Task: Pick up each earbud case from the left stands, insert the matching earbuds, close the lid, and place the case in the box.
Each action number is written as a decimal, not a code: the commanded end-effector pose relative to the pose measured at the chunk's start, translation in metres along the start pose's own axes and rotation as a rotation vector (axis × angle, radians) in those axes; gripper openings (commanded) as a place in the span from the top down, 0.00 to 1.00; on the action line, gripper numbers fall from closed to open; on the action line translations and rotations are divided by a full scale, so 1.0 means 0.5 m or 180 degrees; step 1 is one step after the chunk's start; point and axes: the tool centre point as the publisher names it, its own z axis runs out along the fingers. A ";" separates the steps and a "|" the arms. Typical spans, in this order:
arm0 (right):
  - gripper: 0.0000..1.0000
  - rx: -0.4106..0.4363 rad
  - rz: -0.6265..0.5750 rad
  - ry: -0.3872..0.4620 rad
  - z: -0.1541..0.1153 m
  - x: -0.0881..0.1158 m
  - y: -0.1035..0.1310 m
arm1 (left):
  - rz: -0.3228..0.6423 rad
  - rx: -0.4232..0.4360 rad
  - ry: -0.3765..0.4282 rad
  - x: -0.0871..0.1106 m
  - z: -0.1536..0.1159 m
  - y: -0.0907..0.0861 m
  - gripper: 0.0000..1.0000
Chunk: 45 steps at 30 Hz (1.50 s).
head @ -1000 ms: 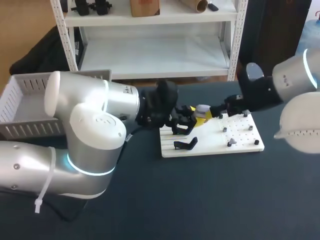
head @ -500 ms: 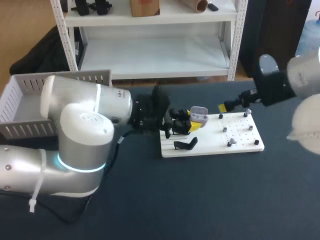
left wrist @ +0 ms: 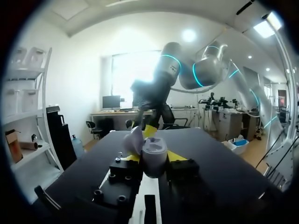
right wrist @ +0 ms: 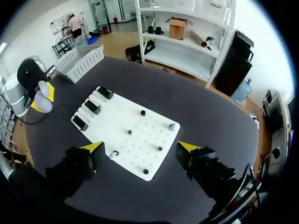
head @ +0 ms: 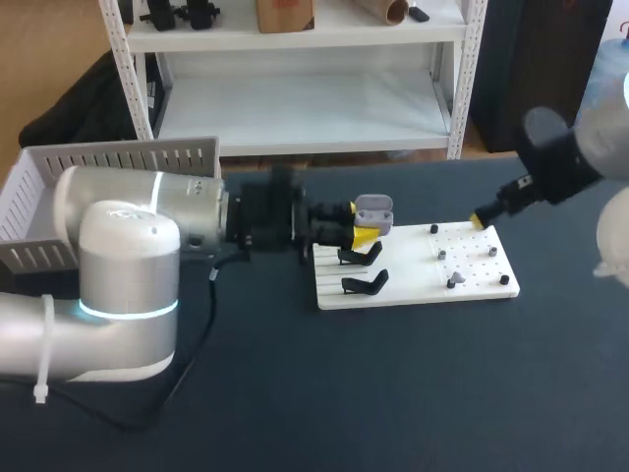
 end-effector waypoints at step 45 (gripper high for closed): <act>0.46 0.0784 -0.0149 0.1053 0.159 -0.004 -0.102 | 0.0039 -0.0165 -0.0033 -0.070 0.005 0.027 1.00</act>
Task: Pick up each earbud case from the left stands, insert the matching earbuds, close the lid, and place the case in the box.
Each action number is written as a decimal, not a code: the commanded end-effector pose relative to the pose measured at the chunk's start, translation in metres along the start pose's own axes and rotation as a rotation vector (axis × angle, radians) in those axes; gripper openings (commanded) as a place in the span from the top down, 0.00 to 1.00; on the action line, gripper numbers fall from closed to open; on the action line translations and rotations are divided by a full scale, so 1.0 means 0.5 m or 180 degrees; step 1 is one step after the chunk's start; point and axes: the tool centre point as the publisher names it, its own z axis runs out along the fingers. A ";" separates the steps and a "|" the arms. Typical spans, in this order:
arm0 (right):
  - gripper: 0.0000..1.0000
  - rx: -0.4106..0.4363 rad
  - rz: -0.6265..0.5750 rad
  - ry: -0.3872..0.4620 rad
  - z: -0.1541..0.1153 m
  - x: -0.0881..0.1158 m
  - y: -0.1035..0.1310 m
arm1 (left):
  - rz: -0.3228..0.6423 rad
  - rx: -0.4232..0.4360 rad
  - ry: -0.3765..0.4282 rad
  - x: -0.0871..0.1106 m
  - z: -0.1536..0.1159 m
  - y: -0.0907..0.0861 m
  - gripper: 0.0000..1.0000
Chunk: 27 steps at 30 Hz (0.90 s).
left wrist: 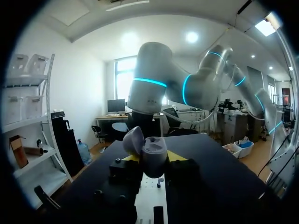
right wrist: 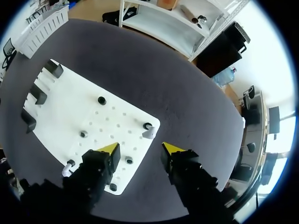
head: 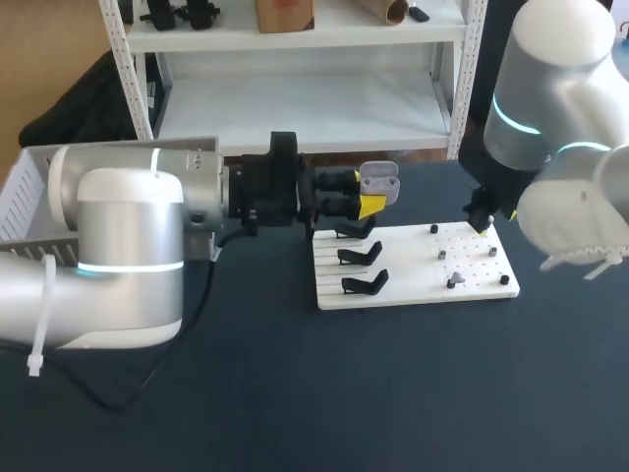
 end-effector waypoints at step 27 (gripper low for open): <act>0.67 -0.0112 0.0048 0.0167 0.048 -0.021 -0.018 | 0.0004 -0.0011 -0.0013 0.001 0.000 -0.001 1.00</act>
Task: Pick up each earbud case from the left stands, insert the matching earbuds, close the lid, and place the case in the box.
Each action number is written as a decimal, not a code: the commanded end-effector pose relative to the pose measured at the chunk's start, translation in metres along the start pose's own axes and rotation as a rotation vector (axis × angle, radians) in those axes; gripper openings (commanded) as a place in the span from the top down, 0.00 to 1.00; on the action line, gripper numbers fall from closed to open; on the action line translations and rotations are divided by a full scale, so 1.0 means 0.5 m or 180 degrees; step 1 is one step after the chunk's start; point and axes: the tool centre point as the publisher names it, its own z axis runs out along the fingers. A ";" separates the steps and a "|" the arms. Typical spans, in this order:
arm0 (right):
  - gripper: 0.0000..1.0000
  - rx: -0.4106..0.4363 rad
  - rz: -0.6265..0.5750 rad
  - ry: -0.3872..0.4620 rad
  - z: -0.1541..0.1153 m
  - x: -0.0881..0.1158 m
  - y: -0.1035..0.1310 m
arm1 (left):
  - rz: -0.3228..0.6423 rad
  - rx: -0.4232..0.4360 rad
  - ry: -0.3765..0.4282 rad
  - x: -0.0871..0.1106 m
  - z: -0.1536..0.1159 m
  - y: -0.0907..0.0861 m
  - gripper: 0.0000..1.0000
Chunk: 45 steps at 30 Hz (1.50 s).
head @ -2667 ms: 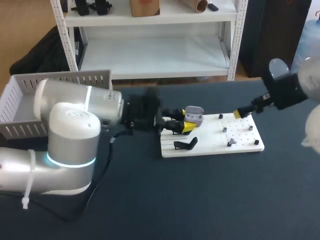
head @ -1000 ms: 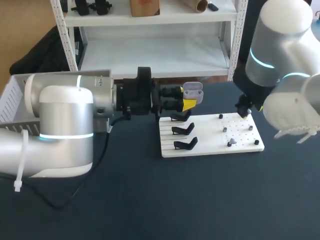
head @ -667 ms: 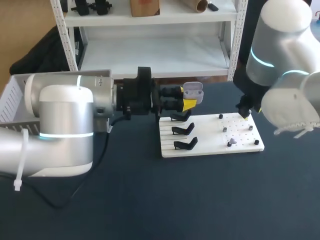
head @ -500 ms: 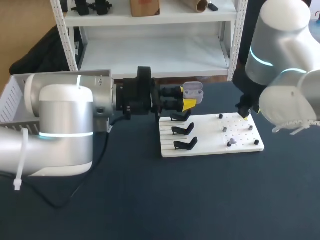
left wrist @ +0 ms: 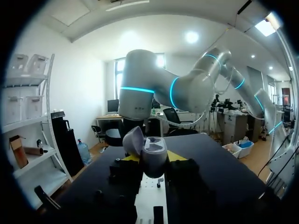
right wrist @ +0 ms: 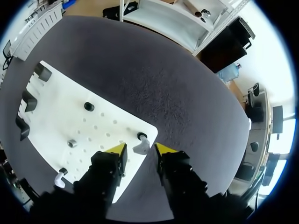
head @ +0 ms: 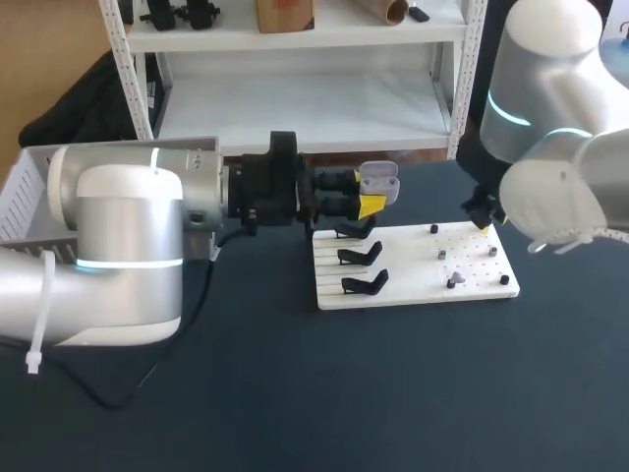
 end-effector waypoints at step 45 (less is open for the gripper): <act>1.00 0.0047 0.0436 0.0052 -0.311 0.100 0.207 | 0.0006 -0.0014 -0.0017 0.002 0.001 -0.001 1.00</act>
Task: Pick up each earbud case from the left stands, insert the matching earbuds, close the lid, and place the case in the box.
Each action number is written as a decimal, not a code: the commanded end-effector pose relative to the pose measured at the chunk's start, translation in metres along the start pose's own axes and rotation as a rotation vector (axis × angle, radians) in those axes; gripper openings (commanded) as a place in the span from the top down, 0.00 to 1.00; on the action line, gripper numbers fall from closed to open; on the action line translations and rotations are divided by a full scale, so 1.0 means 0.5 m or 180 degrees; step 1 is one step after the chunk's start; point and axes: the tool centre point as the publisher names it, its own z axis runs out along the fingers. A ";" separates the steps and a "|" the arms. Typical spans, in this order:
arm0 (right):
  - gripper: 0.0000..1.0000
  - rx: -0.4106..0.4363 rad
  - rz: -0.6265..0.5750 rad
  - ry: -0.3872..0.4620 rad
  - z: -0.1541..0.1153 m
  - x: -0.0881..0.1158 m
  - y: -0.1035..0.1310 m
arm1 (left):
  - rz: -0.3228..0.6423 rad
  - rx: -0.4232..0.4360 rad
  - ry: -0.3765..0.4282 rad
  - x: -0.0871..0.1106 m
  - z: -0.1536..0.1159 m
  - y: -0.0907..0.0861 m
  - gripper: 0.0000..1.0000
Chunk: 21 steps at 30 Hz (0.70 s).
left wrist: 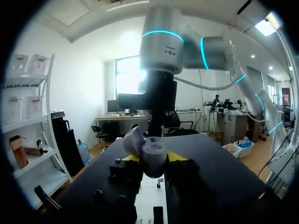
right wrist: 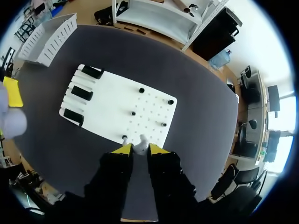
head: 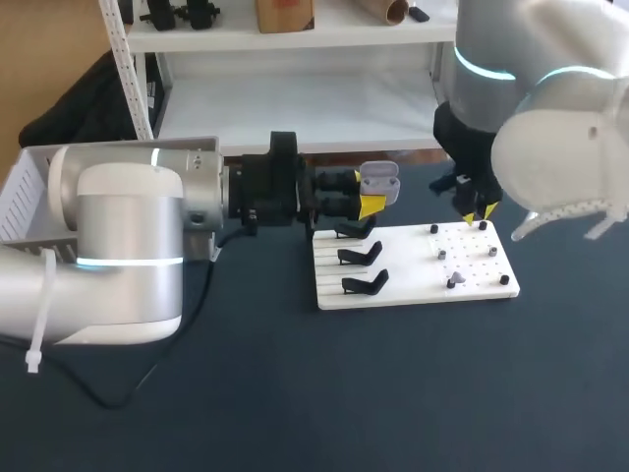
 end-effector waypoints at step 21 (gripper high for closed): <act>1.00 0.0234 0.0753 0.0053 -0.080 0.018 0.049 | 0.0005 -0.0010 -0.0012 0.001 0.000 0.000 1.00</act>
